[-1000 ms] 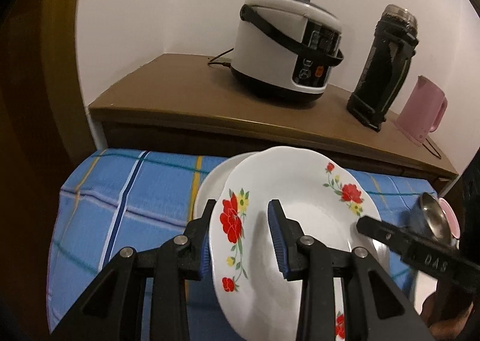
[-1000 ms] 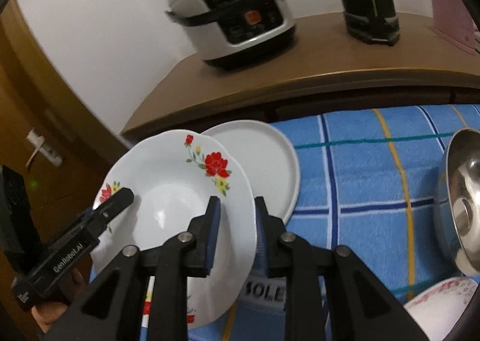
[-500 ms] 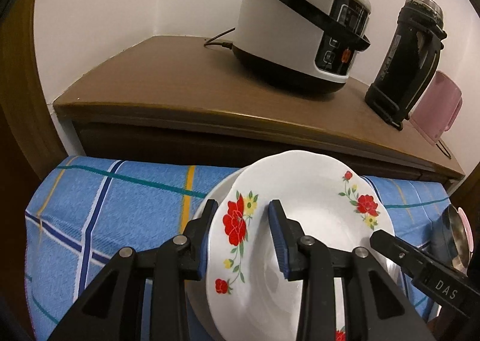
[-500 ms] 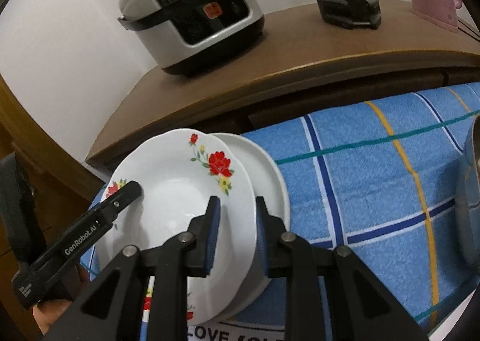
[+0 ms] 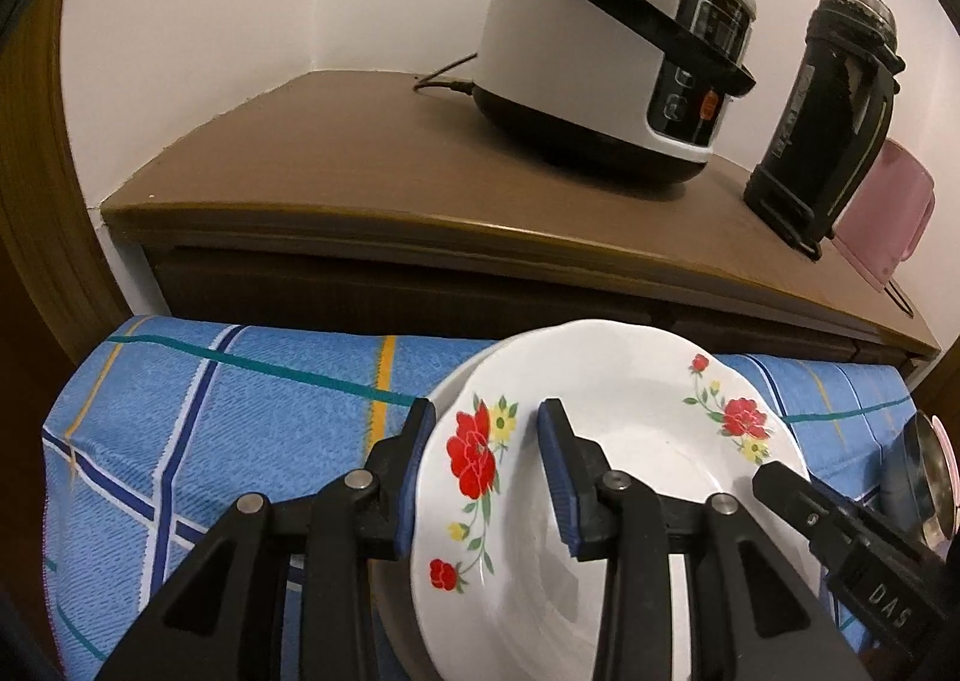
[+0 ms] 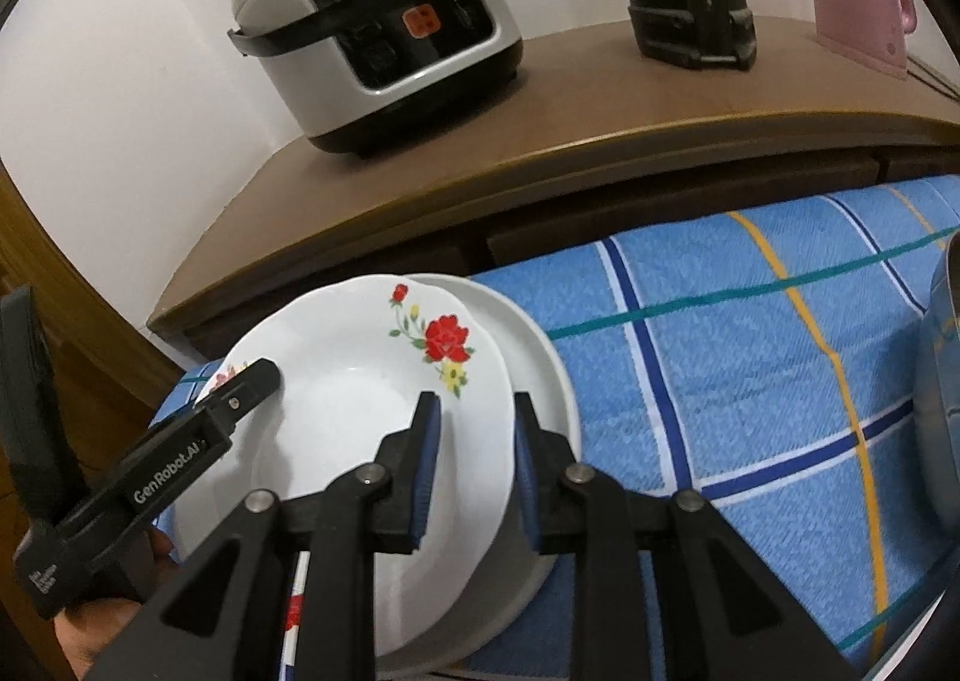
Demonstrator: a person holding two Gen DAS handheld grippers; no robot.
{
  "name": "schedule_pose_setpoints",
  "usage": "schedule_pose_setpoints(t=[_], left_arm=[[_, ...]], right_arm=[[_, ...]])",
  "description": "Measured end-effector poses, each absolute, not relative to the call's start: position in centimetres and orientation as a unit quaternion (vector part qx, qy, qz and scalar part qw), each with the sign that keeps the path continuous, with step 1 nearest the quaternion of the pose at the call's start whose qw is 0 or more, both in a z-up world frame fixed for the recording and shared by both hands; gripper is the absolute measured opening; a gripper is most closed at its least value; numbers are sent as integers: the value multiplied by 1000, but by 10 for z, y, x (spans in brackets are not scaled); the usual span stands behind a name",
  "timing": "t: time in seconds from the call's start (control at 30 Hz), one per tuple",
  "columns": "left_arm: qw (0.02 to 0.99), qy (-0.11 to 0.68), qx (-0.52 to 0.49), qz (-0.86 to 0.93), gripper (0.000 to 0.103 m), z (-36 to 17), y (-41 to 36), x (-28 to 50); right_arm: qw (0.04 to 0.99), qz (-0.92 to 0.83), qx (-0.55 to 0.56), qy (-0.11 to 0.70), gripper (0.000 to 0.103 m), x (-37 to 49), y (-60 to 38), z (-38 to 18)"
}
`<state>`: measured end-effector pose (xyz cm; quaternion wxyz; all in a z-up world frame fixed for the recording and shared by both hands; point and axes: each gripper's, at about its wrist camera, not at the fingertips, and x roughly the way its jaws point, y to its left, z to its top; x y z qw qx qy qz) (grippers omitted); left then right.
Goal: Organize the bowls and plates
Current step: 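Lower the red-flower plate onto the grey plate and open the left tool, then move the left tool to the pink-floral plate and grasp its rim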
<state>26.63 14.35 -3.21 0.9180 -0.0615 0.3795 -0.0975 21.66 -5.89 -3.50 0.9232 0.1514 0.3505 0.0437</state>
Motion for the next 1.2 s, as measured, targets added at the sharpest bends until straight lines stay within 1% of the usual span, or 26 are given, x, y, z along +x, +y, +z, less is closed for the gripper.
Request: schedule_pose_setpoints(t=[0.07, 0.1, 0.13, 0.17, 0.2, 0.23, 0.33, 0.37, 0.47, 0.63, 0.9, 1.2], left_arm=[[924, 365, -58, -95, 38, -26, 148, 262], [927, 359, -58, -94, 39, -23, 150, 260], [930, 350, -62, -93, 40, -18, 153, 257], [933, 342, -65, -92, 45, -15, 156, 255], [936, 333, -66, -89, 49, -11, 159, 251], [940, 324, -62, -84, 49, -8, 160, 248], [950, 301, -42, -69, 49, -3, 159, 239], [952, 297, -41, -67, 49, -3, 159, 239], [952, 293, -53, -69, 49, -4, 160, 233], [961, 267, -52, -44, 49, 0, 164, 210], [962, 266, -49, -42, 49, 6, 151, 165], [961, 266, -33, -70, 49, 17, 113, 110]], right_arm=[[925, 42, 144, 349, 26, 217, -56, -35], [924, 43, 146, 350, 28, 215, -56, -35], [924, 46, 152, 347, 40, 213, -56, -34], [926, 46, 159, 340, 56, 209, -58, -31], [931, 41, 165, 323, 62, 203, -61, -26], [936, 36, 168, 306, 68, 197, -63, -20], [947, 40, 151, 281, 69, 179, -64, -2], [949, 44, 145, 277, 73, 171, -64, 3], [950, 54, 151, 268, 77, 151, -69, 8], [947, 80, 150, 272, 77, 129, -72, 8], [949, 110, 125, 267, 77, 90, -78, 10], [955, 113, 126, 242, 77, 53, -103, 17]])
